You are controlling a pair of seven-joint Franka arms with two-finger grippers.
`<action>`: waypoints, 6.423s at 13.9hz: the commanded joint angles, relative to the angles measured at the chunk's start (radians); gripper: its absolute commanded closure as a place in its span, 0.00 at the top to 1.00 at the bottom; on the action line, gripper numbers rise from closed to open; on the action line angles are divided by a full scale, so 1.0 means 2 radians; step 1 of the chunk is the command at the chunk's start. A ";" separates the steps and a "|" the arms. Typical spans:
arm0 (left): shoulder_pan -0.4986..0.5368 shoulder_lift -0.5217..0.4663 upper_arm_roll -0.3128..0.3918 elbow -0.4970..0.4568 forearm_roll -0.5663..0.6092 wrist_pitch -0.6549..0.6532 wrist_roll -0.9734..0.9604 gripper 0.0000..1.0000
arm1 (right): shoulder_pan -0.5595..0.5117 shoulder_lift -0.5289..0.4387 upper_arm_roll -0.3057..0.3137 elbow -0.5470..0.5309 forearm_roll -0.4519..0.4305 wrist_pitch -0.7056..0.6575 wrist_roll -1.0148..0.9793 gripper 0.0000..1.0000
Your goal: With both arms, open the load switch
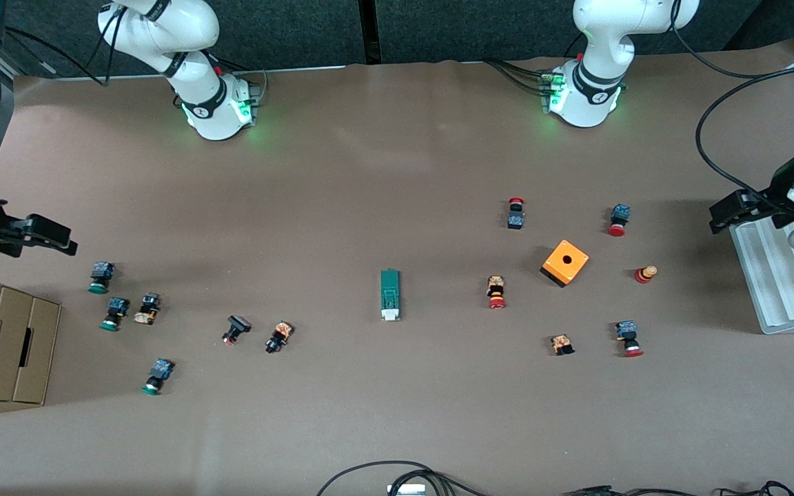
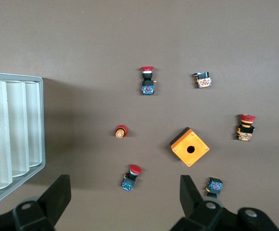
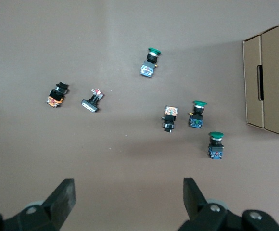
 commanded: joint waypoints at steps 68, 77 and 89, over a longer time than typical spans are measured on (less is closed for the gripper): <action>-0.440 0.445 -0.142 0.011 0.807 0.184 -1.158 1.00 | 0.166 0.195 0.033 0.013 0.071 0.192 -0.151 1.00; -0.437 0.476 -0.139 0.022 0.884 0.164 -1.224 0.71 | 0.238 0.261 0.032 0.039 0.067 0.305 -0.298 1.00; -0.440 0.489 -0.127 0.030 0.892 0.166 -1.227 0.65 | 0.308 0.326 0.001 0.066 0.066 0.380 -0.416 1.00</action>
